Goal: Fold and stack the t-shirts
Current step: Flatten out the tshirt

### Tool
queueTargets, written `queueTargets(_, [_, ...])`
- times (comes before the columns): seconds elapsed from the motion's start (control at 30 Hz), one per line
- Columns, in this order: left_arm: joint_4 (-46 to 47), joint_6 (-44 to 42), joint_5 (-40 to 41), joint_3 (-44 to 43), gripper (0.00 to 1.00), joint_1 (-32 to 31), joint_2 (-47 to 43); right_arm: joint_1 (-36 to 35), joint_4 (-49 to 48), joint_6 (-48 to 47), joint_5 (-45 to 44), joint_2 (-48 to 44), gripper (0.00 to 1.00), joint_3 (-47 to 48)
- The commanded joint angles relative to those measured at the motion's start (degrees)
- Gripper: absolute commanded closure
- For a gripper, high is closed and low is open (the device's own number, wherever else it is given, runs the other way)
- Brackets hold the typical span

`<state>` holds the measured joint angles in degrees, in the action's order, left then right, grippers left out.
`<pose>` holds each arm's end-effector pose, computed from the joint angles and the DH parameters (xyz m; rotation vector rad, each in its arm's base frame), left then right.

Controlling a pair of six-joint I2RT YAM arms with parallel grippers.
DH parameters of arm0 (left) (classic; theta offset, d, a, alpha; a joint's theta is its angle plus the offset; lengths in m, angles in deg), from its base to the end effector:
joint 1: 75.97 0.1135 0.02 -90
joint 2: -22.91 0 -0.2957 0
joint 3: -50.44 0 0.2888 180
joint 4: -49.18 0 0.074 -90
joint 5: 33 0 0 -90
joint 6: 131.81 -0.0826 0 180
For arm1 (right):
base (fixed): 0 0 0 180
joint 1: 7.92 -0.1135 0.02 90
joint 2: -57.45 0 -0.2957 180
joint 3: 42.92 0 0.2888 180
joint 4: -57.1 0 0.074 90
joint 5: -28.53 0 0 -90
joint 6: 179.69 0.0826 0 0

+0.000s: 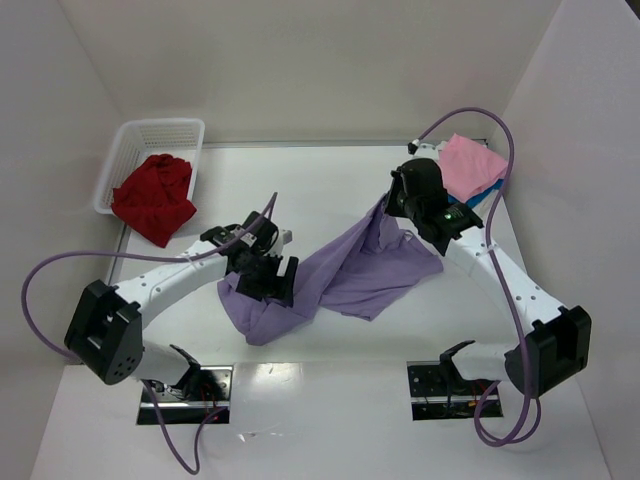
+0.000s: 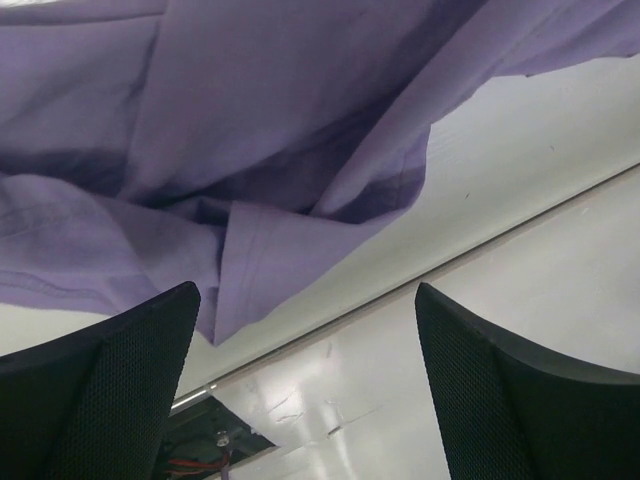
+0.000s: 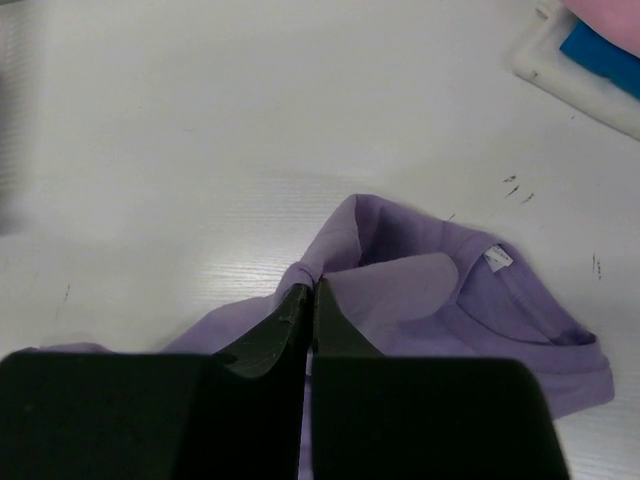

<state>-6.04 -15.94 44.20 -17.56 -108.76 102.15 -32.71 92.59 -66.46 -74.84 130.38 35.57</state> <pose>0.2505 -0.1831 0.2060 0.2374 2.8284 -0.5671 0.3298 0.1313 0.3471 0.1128 2.0856 0.2671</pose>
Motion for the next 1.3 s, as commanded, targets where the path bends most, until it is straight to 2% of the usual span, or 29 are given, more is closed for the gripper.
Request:
queueTargets(0.0, [2.97,1.2,-0.92,0.2,0.06,-1.3,2.84,-0.08,-3.47,0.33,-1.22,0.38,0.99,-0.32])
queueTargets(0.2, [5.78,1.91,2.69,1.33,0.09,-1.31,7.85,-0.08,-3.47,-0.2,-1.75,-0.15,0.98,-0.85])
queueTargets(0.53, [7.63,3.58,5.41,2.92,0.18,-1.31,10.05,-0.08,-3.47,-0.72,-1.75,-0.15,0.97,-0.85])
queueTargets(0.57, [7.63,3.58,5.41,2.92,0.23,-1.31,10.05,-0.08,-3.47,-0.72,-2.27,-0.15,0.97,-0.85])
queueTargets(0.6, [7.63,3.58,5.41,2.92,0.23,-1.83,10.05,-0.08,-3.47,-0.72,-2.28,-0.15,0.97,-0.85])
queueTargets(0.7, [7.63,3.58,5.41,2.92,0.45,-1.83,10.05,-0.08,-3.47,-0.72,-2.28,-0.15,0.97,-0.85])
queueTargets(0.8, [7.1,3.58,4.89,2.92,0.57,-1.83,10.05,-0.08,-3.47,-0.72,-2.28,-0.15,0.97,-0.85])
queueTargets(0.87, [5.79,3.58,5.5,2.4,0.73,-1.83,8.74,-0.08,-3.47,-0.72,-2.28,-0.15,0.97,-0.85])
queueTargets(1.0, [1.83,4.1,7.61,-1.73,0.97,-1.83,4.53,-0.08,-3.47,-0.72,-2.81,-0.15,0.97,-0.85])
queueTargets(1.07, [-0.01,4.8,9.1,-4.18,1.0,-1.83,0.59,-0.08,-2.95,-0.72,-3.33,-0.15,0.97,-0.85])
queueTargets(1.17, [-5.62,4.81,11.48,-12.7,1.0,-1.83,-8.62,1.23,-1.8,-0.72,-5.35,-0.68,0.97,0.3])
queueTargets(1.27, [-9.31,4.81,11.48,-14.99,1.0,-1.83,-11.37,3.17,-1.8,-0.03,-5.36,-1.21,0.97,0.82])
